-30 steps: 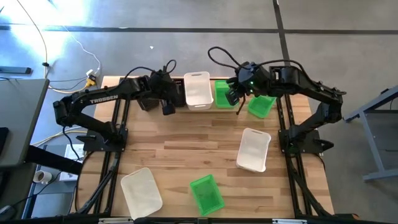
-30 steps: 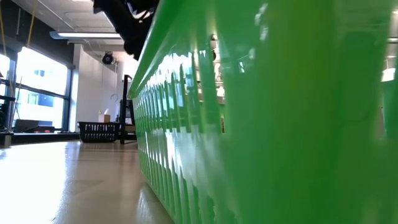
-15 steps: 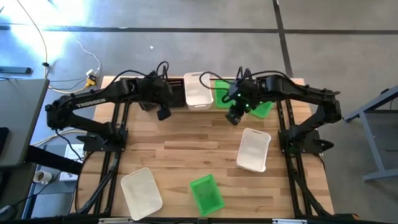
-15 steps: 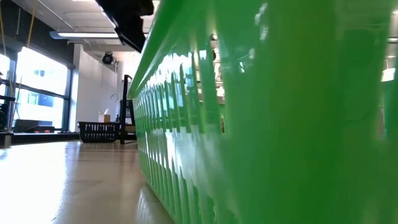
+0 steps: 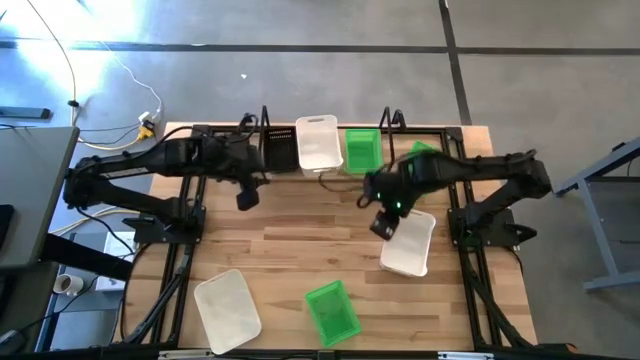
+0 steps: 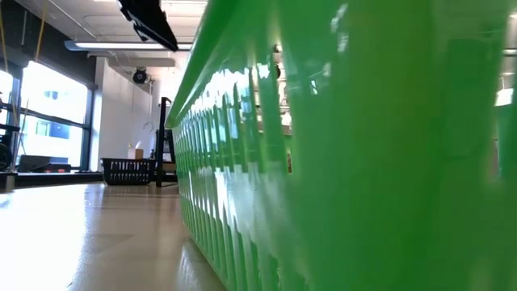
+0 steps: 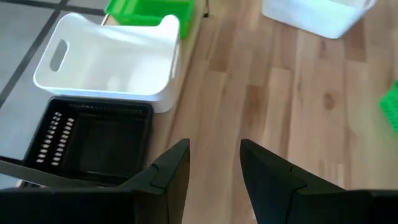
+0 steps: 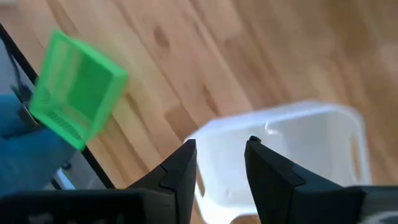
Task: Stack baskets on shelf by color
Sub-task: Stack the top right white bin on top of the white bin on the shelf
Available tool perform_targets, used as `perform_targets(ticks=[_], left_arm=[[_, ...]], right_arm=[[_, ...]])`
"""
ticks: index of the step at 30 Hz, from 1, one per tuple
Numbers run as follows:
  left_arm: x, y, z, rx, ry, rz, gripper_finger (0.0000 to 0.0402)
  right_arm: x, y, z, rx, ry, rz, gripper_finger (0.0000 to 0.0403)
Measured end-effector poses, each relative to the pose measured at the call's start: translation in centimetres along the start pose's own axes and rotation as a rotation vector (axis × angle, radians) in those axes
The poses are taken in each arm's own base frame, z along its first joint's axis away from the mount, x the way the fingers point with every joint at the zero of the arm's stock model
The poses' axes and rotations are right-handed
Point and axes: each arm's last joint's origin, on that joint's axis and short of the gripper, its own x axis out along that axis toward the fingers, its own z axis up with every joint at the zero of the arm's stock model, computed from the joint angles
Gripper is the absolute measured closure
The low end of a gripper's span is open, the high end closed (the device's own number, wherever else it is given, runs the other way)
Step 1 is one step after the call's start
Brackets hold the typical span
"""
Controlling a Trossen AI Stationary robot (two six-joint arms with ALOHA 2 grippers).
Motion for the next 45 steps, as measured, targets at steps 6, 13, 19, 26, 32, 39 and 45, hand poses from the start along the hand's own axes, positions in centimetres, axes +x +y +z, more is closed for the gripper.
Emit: perform_targets(ticks=[6,13,19,26,32,39,45], left_arm=[[-0.9,-1.0,-0.1,0.03,-0.029,-0.054,0.0271],[-1.0,-1.9,-0.2,0.061,-0.031,-0.081,0.0271],[-1.1,-2.4,-0.2,0.08,-0.033,-0.099,0.0271],[-1.2,-2.9,-0.2,0.091,-0.035,-0.11,0.0271],[-1.2,-3.0,-0.2,0.096,-0.037,-0.095,0.0271],[-1.2,-3.0,-0.2,0.096,-0.037,-0.094,0.0271],[-1.2,-3.0,-0.2,0.096,-0.038,-0.095,0.0271]], right_arm=[[2.2,1.3,-2.1,0.023,0.069,-0.038,0.0238],[4.9,3.0,-5.1,-0.018,0.132,-0.053,0.02],[7.1,4.6,-7.7,-0.045,0.145,-0.026,0.0199],[9.6,4.8,-9.9,0.008,0.141,-0.049,0.0199],[11.5,4.1,-10.8,0.034,0.122,-0.078,0.0199],[13.4,3.2,-11.1,0.083,0.109,-0.064,0.0199],[15.0,2.6,-11.3,0.095,0.105,-0.055,0.0199]])
